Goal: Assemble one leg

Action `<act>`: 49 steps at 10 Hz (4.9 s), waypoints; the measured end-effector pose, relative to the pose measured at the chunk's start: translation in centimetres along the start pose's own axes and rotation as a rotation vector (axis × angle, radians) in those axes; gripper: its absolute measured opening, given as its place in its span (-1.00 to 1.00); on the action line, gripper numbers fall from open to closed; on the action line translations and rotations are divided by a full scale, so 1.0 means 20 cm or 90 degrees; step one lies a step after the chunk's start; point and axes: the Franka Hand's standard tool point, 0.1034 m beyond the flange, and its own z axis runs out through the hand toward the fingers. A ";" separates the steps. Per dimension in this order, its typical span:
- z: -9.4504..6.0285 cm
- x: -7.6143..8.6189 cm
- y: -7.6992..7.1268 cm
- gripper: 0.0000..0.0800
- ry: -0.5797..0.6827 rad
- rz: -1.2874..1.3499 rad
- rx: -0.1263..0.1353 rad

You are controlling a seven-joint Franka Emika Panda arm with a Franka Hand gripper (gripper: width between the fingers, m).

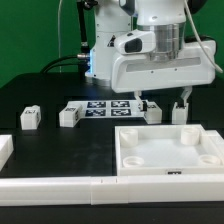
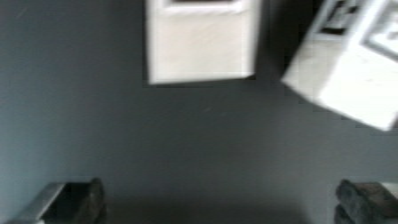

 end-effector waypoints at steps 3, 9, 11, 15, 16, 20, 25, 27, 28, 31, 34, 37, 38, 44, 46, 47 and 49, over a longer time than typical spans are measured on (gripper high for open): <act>0.01 -0.03 -0.12 0.62 -0.008 0.188 0.016; 0.01 -0.05 -0.12 0.62 -0.059 0.172 0.016; 0.00 -0.09 -0.11 0.62 -0.199 0.172 0.024; -0.01 -0.15 -0.15 0.62 -0.439 0.159 0.047; 0.01 -0.16 -0.17 0.62 -0.477 0.156 0.049; 0.07 -0.24 -0.22 0.62 -0.530 0.143 0.044; 0.15 -0.30 -0.26 0.62 -0.526 0.137 0.035; 0.17 -0.30 -0.22 0.62 -0.528 0.135 0.041; 0.17 -0.30 -0.21 0.62 -0.528 0.137 0.040; 0.17 -0.30 -0.22 0.09 -0.528 0.137 0.040; 0.17 -0.30 -0.22 -0.27 -0.528 0.137 0.040; 0.17 -0.30 -0.22 -0.27 -0.528 0.137 0.040; 0.17 -0.30 -0.22 -0.27 -0.528 0.137 0.040; -0.17 -0.21 -0.21 -0.27 -0.522 0.124 0.038; -0.16 -0.20 -0.21 -0.27 -0.501 0.125 0.038; -0.14 -0.17 -0.21 -0.27 -0.472 0.125 0.038; -0.14 -0.14 -0.22 -0.27 -0.348 0.123 0.035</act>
Offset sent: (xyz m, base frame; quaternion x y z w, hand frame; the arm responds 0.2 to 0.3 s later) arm -0.0080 0.0171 0.0030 0.0202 -0.0086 0.2983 0.9542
